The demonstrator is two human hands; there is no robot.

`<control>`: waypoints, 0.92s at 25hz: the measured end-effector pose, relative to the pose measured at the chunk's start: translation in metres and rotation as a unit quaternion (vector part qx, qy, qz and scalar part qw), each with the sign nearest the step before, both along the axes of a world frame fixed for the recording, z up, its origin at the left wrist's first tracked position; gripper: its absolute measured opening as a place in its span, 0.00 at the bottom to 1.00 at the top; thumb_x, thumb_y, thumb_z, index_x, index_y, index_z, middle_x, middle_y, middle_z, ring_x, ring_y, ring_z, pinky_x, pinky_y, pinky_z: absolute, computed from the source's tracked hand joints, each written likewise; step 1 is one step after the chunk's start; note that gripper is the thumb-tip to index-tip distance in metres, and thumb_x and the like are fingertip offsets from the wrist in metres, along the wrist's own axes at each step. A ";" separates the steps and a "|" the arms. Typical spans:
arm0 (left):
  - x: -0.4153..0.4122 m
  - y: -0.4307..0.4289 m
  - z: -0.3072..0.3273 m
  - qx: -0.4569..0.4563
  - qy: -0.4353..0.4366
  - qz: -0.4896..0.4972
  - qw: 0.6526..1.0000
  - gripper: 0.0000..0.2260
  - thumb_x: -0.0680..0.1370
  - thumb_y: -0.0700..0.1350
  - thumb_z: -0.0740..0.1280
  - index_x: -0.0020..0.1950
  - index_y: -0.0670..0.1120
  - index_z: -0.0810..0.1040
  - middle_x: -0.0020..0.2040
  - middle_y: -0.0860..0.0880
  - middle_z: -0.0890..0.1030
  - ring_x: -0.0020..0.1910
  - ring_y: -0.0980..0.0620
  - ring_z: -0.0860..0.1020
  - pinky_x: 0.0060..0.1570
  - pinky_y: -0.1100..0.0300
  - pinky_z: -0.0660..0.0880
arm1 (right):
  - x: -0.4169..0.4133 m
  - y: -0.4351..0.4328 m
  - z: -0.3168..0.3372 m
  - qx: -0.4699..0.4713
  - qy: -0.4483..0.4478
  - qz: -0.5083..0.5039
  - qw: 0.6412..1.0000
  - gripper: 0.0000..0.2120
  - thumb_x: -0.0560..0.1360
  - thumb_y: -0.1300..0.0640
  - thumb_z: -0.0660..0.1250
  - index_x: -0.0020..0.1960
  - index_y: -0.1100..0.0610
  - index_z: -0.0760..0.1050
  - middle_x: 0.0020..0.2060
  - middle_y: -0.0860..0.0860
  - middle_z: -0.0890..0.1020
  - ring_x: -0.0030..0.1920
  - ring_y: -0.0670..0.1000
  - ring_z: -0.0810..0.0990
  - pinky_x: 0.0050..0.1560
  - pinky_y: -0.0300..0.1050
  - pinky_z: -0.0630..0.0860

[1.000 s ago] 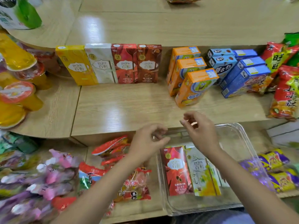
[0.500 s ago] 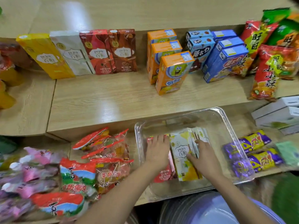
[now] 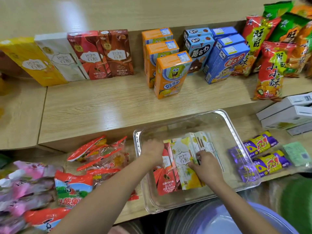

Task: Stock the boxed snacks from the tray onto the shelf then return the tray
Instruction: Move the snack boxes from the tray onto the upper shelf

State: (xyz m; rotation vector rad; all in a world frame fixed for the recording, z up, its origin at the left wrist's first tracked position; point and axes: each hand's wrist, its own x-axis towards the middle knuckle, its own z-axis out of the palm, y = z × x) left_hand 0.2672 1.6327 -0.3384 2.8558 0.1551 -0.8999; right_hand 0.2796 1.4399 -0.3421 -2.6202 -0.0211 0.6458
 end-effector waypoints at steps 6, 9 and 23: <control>-0.007 0.010 0.018 -0.135 -0.020 0.061 0.989 0.26 0.67 0.52 0.76 0.60 0.43 0.75 0.61 0.43 0.72 0.60 0.43 0.71 0.58 0.53 0.71 | -0.003 0.003 0.012 0.083 0.049 -0.092 0.991 0.18 0.67 0.60 0.75 0.54 0.58 0.74 0.48 0.55 0.78 0.46 0.53 0.76 0.44 0.42 0.68; -0.018 0.018 0.047 -0.231 -0.040 0.083 0.969 0.19 0.71 0.47 0.73 0.61 0.45 0.77 0.56 0.45 0.73 0.57 0.44 0.73 0.58 0.54 0.71 | -0.009 0.000 0.024 0.133 0.056 -0.100 0.984 0.17 0.67 0.61 0.76 0.51 0.55 0.71 0.46 0.53 0.75 0.43 0.52 0.74 0.42 0.43 0.68; 0.006 0.189 0.211 -0.179 -0.358 0.160 0.902 0.14 0.71 0.38 0.72 0.57 0.42 0.79 0.45 0.49 0.75 0.47 0.51 0.72 0.45 0.63 0.63 | 0.014 0.052 0.111 0.413 -0.022 -0.085 0.906 0.15 0.68 0.66 0.73 0.49 0.53 0.74 0.46 0.51 0.82 0.45 0.50 0.81 0.37 0.30 0.76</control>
